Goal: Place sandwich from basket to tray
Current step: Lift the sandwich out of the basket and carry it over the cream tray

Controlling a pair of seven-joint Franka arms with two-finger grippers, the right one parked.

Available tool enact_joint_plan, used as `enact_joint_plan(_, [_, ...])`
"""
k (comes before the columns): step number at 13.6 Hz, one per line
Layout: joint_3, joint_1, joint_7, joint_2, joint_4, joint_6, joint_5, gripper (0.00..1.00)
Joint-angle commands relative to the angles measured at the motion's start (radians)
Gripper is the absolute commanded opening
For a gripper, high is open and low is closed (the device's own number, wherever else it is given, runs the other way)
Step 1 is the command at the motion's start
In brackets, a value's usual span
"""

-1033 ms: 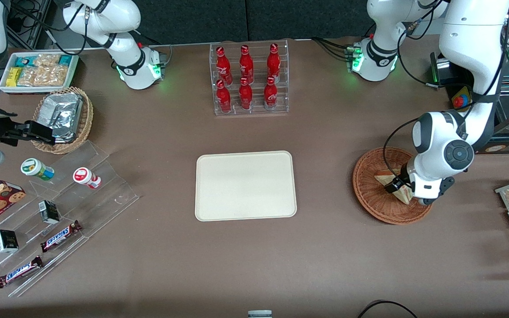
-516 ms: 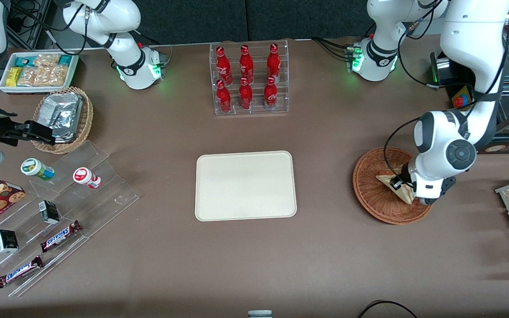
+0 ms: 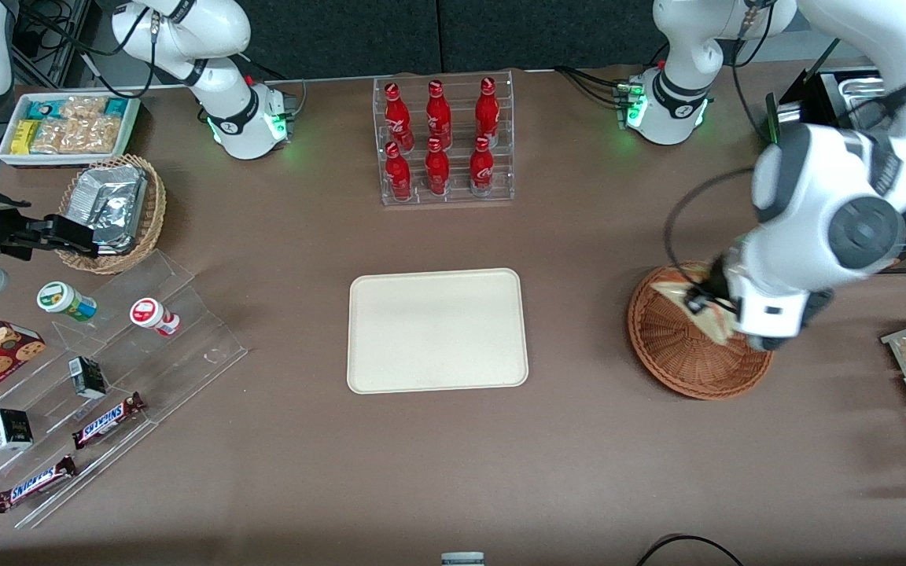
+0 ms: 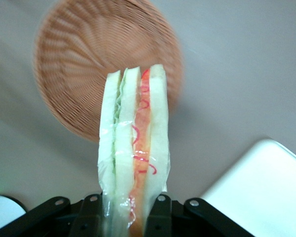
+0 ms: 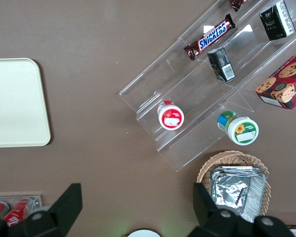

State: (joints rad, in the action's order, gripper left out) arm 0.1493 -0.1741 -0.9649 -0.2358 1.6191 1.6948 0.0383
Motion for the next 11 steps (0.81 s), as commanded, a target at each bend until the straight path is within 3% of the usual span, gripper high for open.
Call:
enact_joint_plan(1, [0.029,-0.114,-0.096,-0.042,-0.068,-0.017,0.011,0.10])
enact_joint_plan(4, [0.030,-0.249,-0.090,-0.115,-0.120,0.002,0.014,0.07])
enact_joint_plan(8, [0.033,-0.419,-0.074,-0.319,-0.286,0.091,-0.001,0.05])
enact_joint_plan(11, [0.032,-0.469,0.105,-0.463,-0.439,0.117,-0.012,0.07])
